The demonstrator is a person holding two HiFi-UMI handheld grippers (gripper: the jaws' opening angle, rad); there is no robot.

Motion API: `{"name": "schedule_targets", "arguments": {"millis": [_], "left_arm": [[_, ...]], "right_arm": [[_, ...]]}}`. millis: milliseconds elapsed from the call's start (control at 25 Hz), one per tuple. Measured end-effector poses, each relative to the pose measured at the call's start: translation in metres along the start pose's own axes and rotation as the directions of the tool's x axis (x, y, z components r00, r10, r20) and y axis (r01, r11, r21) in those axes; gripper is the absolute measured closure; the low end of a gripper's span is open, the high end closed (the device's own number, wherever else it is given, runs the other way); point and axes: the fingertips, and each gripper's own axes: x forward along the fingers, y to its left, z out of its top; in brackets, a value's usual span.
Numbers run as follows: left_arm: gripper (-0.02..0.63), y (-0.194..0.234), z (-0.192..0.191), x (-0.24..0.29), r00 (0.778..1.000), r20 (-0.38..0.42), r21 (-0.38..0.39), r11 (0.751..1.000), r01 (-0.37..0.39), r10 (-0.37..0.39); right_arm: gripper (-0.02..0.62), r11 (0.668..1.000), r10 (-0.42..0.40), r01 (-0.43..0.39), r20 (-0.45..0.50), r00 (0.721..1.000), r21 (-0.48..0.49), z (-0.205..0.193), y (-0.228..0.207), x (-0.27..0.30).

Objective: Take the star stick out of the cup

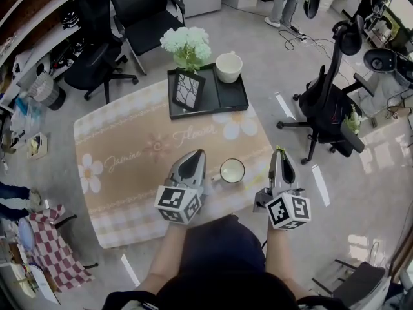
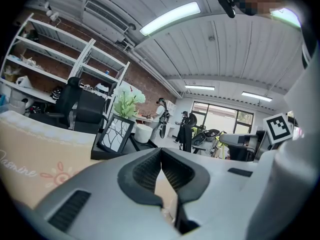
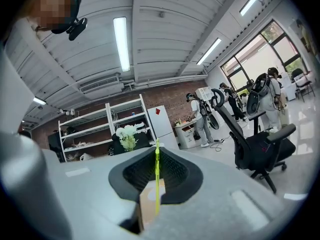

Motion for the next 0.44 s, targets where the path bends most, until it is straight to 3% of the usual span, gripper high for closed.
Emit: {"name": "schedule_targets", "arguments": {"millis": [440], "left_arm": [[0.598, -0.0023, -0.0023, 0.0008, 1.0, -0.015, 0.051, 0.999, -0.01, 0.01]], "right_arm": [[0.578, 1.0, 0.014, -0.014, 0.001, 1.0, 0.002, 0.0011, 0.0003, 0.0014]]}}
